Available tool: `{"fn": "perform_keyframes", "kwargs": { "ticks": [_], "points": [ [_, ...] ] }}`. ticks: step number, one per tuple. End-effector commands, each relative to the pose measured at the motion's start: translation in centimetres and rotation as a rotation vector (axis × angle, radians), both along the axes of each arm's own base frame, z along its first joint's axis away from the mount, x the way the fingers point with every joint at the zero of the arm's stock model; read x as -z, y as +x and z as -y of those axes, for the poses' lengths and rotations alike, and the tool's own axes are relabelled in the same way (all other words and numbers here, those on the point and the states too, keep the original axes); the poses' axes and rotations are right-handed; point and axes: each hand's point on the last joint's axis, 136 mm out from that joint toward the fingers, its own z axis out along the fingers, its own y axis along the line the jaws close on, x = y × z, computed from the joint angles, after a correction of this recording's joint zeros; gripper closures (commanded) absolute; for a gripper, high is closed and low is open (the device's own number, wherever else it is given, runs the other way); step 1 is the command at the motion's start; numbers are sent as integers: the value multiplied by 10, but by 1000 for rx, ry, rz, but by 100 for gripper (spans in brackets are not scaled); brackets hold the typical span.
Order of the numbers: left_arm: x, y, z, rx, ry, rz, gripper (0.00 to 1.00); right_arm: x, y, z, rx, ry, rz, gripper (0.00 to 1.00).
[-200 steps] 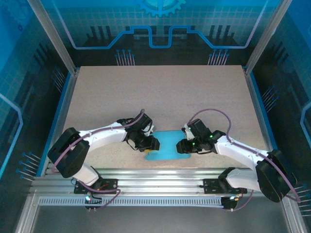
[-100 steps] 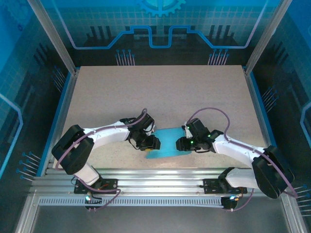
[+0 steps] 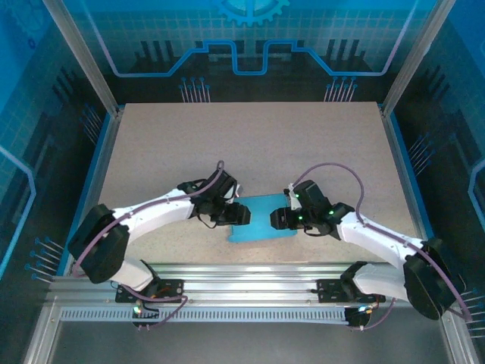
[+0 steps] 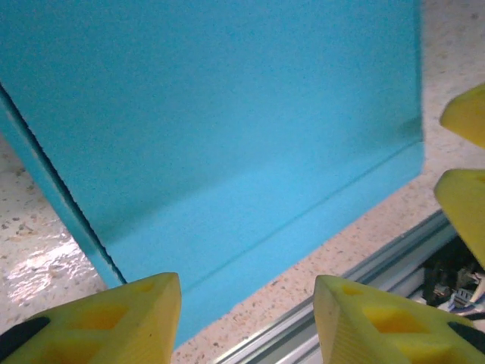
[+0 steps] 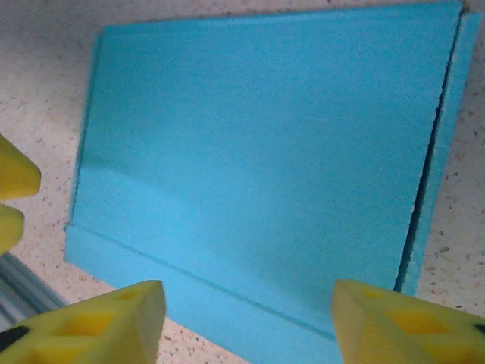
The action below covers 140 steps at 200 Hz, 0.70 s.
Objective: Fold the paper box
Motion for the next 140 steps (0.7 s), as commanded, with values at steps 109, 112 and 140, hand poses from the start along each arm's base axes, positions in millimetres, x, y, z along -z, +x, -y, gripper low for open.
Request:
{"fn": "perform_keyframes", "kwargs": {
  "ticks": [109,112,140],
  "points": [
    [39,-14,-22,-20,103,-88,34,16,-12,7,-86,42,-118,0],
    [39,-14,-22,-19,104,-87,34,16,-11,6,-86,44,-118,0],
    [44,-11,-17,-15,100,-98,34,20,-7,3,-85,45,-124,0]
  ]
}}
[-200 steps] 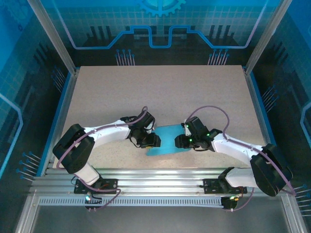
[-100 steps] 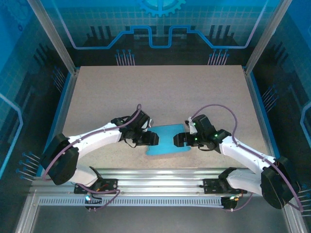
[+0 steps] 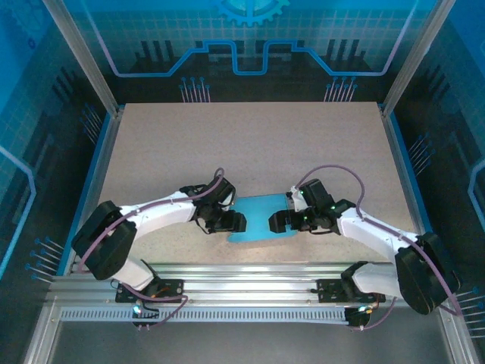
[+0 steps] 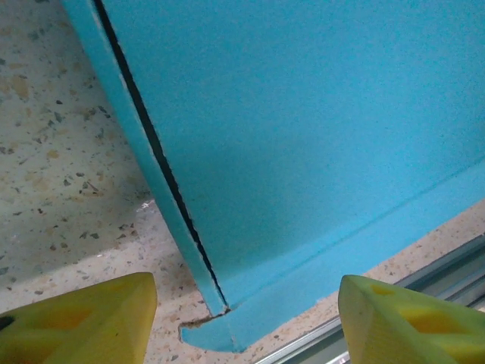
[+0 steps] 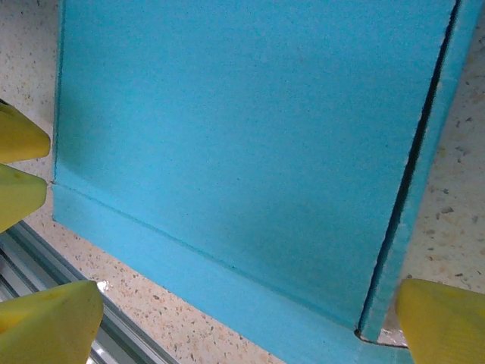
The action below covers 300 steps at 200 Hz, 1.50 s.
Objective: Fold the paper box
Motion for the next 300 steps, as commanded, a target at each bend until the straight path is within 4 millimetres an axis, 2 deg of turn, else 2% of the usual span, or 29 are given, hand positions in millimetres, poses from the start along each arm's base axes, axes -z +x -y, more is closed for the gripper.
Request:
{"fn": "perform_keyframes", "kwargs": {
  "ticks": [1,65,92,116,223,264,300],
  "points": [
    [2,5,5,-4,-14,-10,34,-1,5,-5,-19,26,9,0],
    [-4,9,21,-1,-95,-11,35,-2,3,-10,-26,60,6,0],
    [-5,10,22,-1,-100,-8,35,-3,3,-11,-26,64,7,0],
    [-14,9,25,0,-129,-1,35,-6,3,-10,-24,68,9,0],
    [-91,12,25,-48,-275,100,35,-70,-2,-1,43,116,81,0],
    [-104,10,27,-70,-310,87,35,-91,1,-3,72,154,91,0],
    [-115,10,27,-95,-343,89,32,-100,0,-5,79,178,88,0]
  ]
}}
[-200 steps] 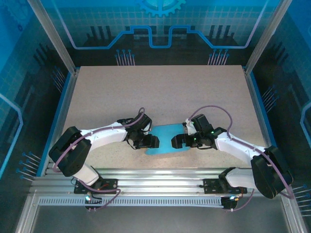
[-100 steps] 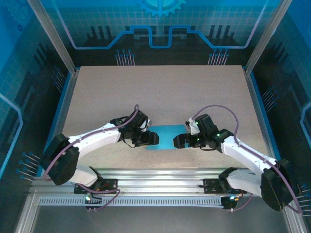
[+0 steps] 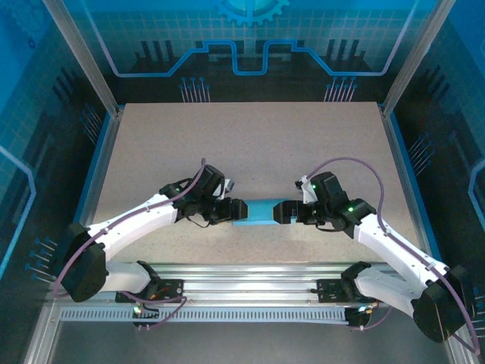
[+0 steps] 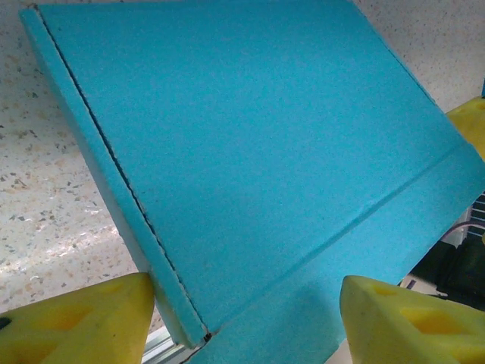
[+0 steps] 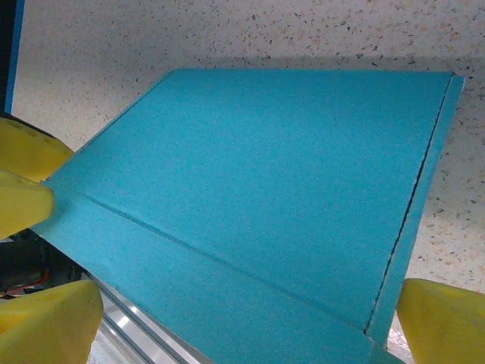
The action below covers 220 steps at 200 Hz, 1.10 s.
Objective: Fold the paper box
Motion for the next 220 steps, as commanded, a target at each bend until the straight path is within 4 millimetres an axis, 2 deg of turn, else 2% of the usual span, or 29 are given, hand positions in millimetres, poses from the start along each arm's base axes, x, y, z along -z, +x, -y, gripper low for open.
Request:
{"fn": "perform_keyframes", "kwargs": {
  "ticks": [1,64,134,220],
  "points": [
    [-34,0,12,5,-112,17,32,-24,-1,-9,-15,79,4,0],
    [-57,3,20,-21,-209,19,23,-32,-2,-11,12,117,-30,0],
    [-58,1,26,-27,-254,-20,20,-41,-4,-9,49,134,-83,0],
    [-53,6,26,-114,-291,-96,18,-41,-2,-10,58,104,-166,0]
  ]
}}
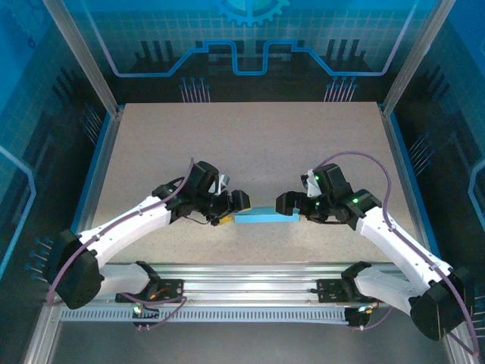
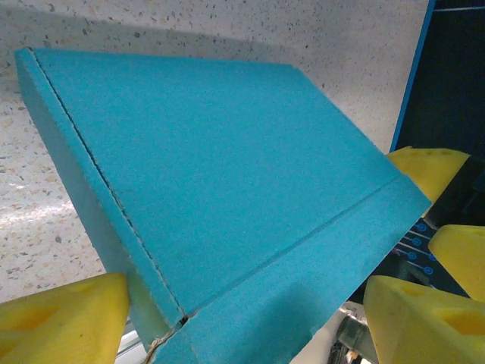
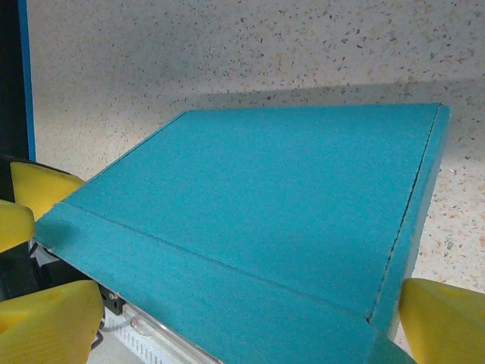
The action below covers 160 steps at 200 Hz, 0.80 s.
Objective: Fold the paper box
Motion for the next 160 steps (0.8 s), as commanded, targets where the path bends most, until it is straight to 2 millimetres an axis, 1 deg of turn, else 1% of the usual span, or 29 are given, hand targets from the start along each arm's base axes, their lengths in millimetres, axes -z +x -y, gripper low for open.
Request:
{"fn": "perform_keyframes", "kwargs": {
  "ticks": [1,22,93,94,96,100,114,137,142,160],
  "points": [
    [-24,2,17,21,-125,15,18,-18,-2,-16,-46,83,-22,0],
    [-21,3,18,7,-129,-10,16,-17,-2,-15,-47,75,-36,0],
    [-14,7,19,-11,-140,-61,13,-8,4,-17,-38,82,-80,0],
    [-14,7,19,-10,-140,-61,12,-8,4,-18,-39,82,-80,0],
    [-14,8,19,-9,-139,-60,12,-16,8,-19,-40,90,-62,0],
    [-15,9,19,-11,-142,-60,12,-19,9,-20,-38,94,-55,0],
    [-14,10,19,-12,-141,-62,9,-21,12,-21,-35,100,-49,0],
    [-20,13,20,-13,-149,-53,4,-24,14,-23,-36,109,-50,0],
    [-21,13,21,-10,-151,-51,1,-26,14,-23,-37,111,-48,0],
    [-25,13,21,-5,-150,-40,1,-26,15,-22,-35,105,-46,0]
  ]
}}
